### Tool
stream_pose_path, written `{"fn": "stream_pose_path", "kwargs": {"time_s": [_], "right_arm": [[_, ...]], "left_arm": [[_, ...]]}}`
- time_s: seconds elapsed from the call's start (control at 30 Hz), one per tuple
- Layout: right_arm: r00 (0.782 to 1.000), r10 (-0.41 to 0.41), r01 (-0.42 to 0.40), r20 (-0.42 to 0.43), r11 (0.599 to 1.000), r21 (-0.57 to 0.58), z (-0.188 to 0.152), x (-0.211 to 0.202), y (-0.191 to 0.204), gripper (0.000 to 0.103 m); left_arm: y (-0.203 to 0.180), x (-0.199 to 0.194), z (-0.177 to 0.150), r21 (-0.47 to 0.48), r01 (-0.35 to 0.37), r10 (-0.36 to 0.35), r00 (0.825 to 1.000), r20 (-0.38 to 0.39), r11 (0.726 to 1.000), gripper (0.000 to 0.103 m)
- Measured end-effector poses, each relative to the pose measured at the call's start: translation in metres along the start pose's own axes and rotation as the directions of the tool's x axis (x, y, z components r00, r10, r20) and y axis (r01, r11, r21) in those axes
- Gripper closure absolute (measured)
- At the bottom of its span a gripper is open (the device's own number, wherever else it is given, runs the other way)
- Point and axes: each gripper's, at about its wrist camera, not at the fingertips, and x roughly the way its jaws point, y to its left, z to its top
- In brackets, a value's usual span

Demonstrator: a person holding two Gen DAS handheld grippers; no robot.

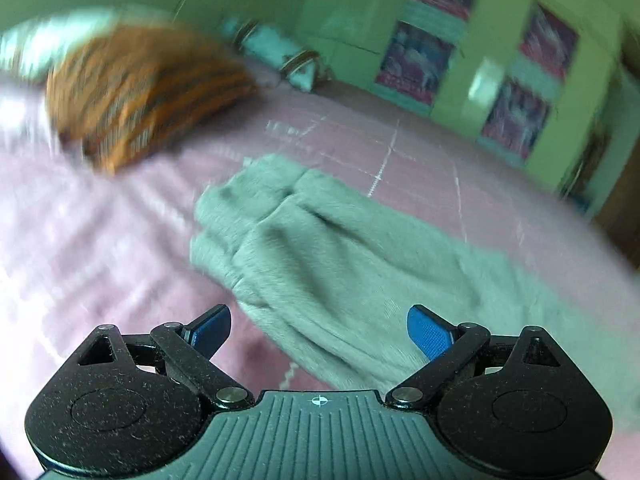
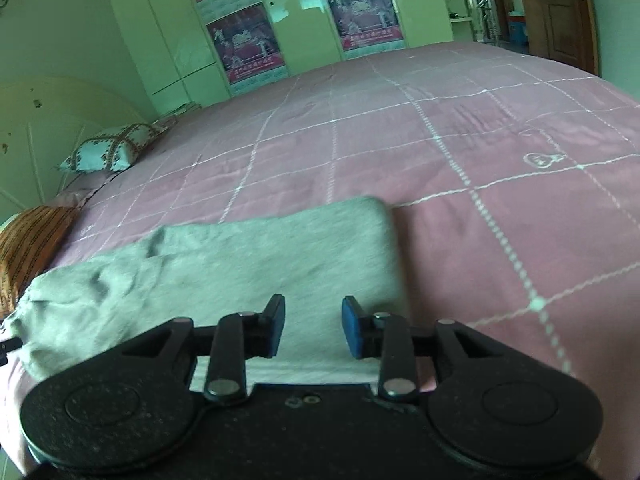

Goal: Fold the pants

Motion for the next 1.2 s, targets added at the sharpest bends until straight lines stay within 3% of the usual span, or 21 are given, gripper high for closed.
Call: {"fn": "stream_pose_path", "kwargs": {"time_s": [0.1, 0.3, 0.33, 0.37, 0.4, 0.5, 0.63, 0.7, 0.77, 0.87, 0.97, 1.2], "right_arm": [[1.000, 0.005, -0.005, -0.002, 0.999, -0.035, -0.002, -0.004, 0.019, 0.074], [1.000, 0.007, -0.008, -0.017, 0.996, -0.090, 0.000, 0.002, 0.047, 0.067], [1.000, 0.004, -0.006, -0.022, 0.996, -0.090, 0.000, 0.007, 0.053, 0.067], [1.000, 0.006, -0.009, -0.025, 0.996, -0.091, 0.001, 0.011, 0.059, 0.067], [1.000, 0.014, -0.016, -0.025, 0.995, -0.098, 0.002, 0.016, 0.067, 0.067], [0.998, 0.051, -0.056, -0.037, 0.987, -0.154, 0.002, 0.029, 0.100, 0.066], [0.993, 0.085, -0.106, -0.083, 0.951, -0.291, -0.013, 0.049, 0.145, 0.063], [0.988, -0.010, -0.055, -0.156, 0.913, -0.405, -0.035, 0.071, 0.161, 0.061], [0.992, -0.030, -0.027, -0.119, 0.893, -0.448, -0.045, 0.072, 0.166, 0.059], [0.991, -0.019, -0.035, -0.136, 0.922, -0.386, -0.034, 0.068, 0.163, 0.059], [0.996, 0.010, -0.038, -0.088, 0.948, -0.317, -0.029, 0.054, 0.152, 0.059], [0.998, 0.028, -0.043, -0.059, 0.961, -0.274, -0.029, 0.045, 0.141, 0.058]], "left_arm": [[0.028, 0.029, 0.005, -0.092, 0.071, -0.073, 0.997, -0.025, 0.993, 0.009], [0.048, 0.075, 0.023, -0.167, 0.177, -0.176, 0.984, 0.021, 0.970, 0.012], [0.050, 0.079, 0.025, -0.181, 0.175, -0.173, 0.985, 0.025, 0.968, 0.029], [0.054, 0.083, 0.027, -0.193, 0.136, -0.137, 0.991, 0.012, 0.972, 0.067], [0.060, 0.086, 0.028, -0.224, 0.161, -0.165, 0.986, 0.001, 0.961, 0.067], [0.057, 0.083, 0.030, -0.132, 0.175, -0.177, 0.984, -0.001, 0.976, 0.068], [0.070, 0.086, 0.034, -0.124, 0.209, -0.213, 0.977, -0.019, 0.970, 0.068], [0.072, 0.088, 0.033, -0.112, 0.217, -0.221, 0.975, -0.024, 0.970, 0.068], [0.071, 0.091, 0.035, -0.118, 0.213, -0.217, 0.976, -0.027, 0.970, 0.067], [0.069, 0.088, 0.036, -0.112, 0.205, -0.209, 0.978, -0.024, 0.972, 0.064], [0.069, 0.089, 0.035, -0.114, 0.209, -0.212, 0.977, -0.011, 0.971, 0.061], [0.069, 0.082, 0.025, -0.108, 0.200, -0.201, 0.980, 0.004, 0.974, 0.060]]}}
